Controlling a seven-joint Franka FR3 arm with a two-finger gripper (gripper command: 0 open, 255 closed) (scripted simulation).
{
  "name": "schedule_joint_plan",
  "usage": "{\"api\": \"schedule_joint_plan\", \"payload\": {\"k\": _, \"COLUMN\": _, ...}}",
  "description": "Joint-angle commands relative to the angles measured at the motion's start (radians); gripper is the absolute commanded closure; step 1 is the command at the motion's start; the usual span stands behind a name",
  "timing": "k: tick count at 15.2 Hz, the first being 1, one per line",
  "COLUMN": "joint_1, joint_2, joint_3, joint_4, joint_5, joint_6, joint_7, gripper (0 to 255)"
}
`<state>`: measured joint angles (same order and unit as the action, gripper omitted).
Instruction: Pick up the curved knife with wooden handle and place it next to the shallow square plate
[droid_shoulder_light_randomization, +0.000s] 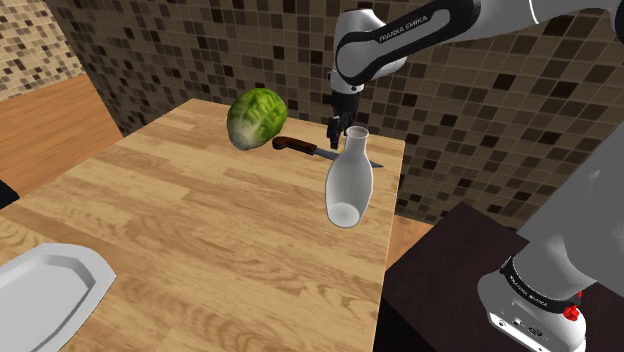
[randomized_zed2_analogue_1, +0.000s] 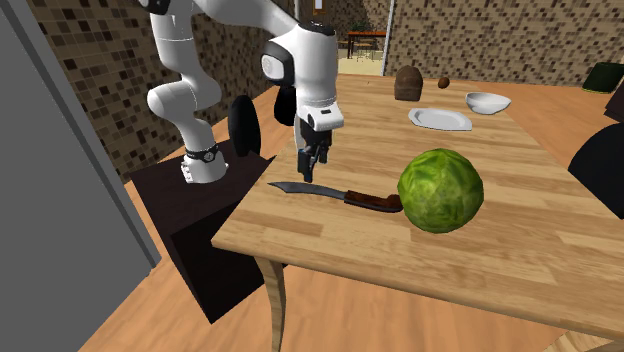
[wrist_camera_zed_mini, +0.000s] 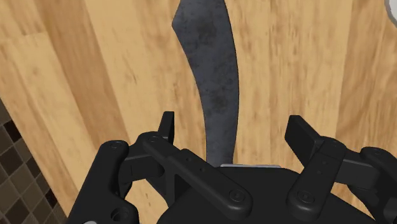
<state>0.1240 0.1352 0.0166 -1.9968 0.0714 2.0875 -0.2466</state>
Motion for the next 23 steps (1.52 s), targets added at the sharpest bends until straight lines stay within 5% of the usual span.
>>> {"api": "schedule_joint_plan", "payload": {"k": 1, "joint_1": 0.006, "joint_2": 0.081, "joint_3": 0.005, "joint_4": 0.075, "joint_5": -0.008, "joint_6": 0.014, "joint_7": -0.008, "gripper": 0}}
{"api": "schedule_joint_plan", "payload": {"k": 3, "joint_1": 0.013, "joint_2": 0.146, "joint_3": 0.010, "joint_4": 0.142, "joint_5": -0.015, "joint_6": 0.021, "joint_7": -0.012, "gripper": 0}}
{"api": "schedule_joint_plan", "payload": {"k": 18, "joint_1": 0.016, "joint_2": 0.191, "joint_3": 0.011, "joint_4": 0.098, "joint_5": -0.014, "joint_6": 0.110, "joint_7": -0.013, "gripper": 0}}
{"api": "schedule_joint_plan", "payload": {"k": 19, "joint_1": 0.016, "joint_2": 0.191, "joint_3": 0.011, "joint_4": 0.098, "joint_5": -0.014, "joint_6": 0.110, "joint_7": -0.013, "gripper": 255}}
{"api": "schedule_joint_plan", "payload": {"k": 23, "joint_1": 0.016, "joint_2": 0.191, "joint_3": 0.011, "joint_4": 0.098, "joint_5": -0.014, "joint_6": 0.110, "joint_7": -0.013, "gripper": 255}}
